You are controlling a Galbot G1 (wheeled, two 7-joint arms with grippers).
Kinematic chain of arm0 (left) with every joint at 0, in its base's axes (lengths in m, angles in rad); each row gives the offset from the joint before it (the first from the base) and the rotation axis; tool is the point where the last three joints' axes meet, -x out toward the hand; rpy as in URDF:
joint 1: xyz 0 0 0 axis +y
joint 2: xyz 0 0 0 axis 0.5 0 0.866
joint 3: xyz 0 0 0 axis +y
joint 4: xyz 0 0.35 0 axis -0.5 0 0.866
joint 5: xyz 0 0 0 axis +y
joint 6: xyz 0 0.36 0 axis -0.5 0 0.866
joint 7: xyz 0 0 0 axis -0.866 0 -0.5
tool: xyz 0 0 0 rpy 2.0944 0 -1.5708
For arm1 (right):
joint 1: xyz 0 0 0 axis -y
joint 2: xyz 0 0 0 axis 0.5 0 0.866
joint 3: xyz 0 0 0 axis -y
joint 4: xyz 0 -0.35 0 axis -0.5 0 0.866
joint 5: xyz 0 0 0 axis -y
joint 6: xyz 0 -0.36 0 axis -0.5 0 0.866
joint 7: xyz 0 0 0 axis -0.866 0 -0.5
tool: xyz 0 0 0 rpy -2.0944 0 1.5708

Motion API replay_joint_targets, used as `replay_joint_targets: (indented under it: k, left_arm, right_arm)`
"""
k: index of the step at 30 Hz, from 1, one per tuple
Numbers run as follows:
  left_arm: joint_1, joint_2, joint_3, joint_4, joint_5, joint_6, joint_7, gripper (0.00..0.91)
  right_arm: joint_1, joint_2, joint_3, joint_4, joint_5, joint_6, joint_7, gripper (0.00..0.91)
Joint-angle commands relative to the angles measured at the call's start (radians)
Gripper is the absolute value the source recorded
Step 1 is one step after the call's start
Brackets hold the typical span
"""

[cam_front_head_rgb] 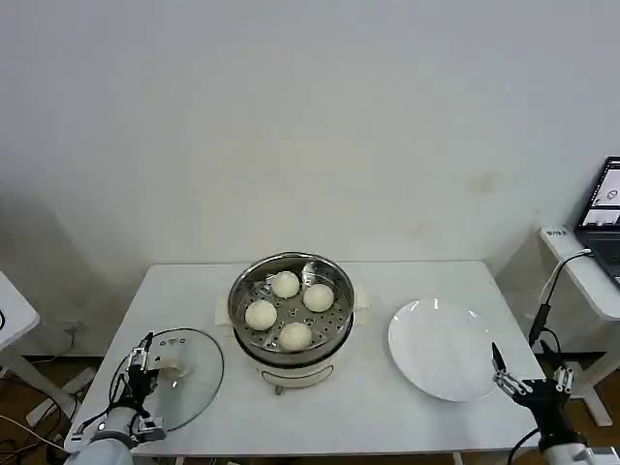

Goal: Take steamed baozi put them in steamer then cover it.

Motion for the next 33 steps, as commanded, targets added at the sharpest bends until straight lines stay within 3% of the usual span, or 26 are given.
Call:
replay_joint_targets:
  k: [1,15,21,27,33]
  left_arm:
    - [-0.028,-0.003,0.008,0.024,-0.001,0.0,0.001,0.0]
    - [-0.031,-0.021,0.005,0.049,0.01,-0.022,-0.034,0.0]
    - [-0.002,-0.044,-0.033,0.011,0.009,-0.039,-0.175,0.0]
    - [0.056,-0.084,-0.093,-0.099,-0.014,-0.029,-0.298,0.0]
    - [0.107,-0.045,-0.143,-0.261,-0.053,0.043,-0.231,0.0]
  right_arm:
    - [0.003,0.001,-0.002,-0.005,-0.004,-0.001,0.001,0.907]
    - [0.006,0.001,-0.007,-0.008,-0.008,-0.005,-0.002,0.907]
    - [0.013,0.0,-0.016,-0.008,-0.017,-0.001,-0.001,0.907]
    - [0.012,-0.011,-0.017,0.001,-0.022,-0.002,-0.003,0.907]
    - [0.028,-0.024,-0.035,-0.003,-0.018,-0.005,-0.003,0.907]
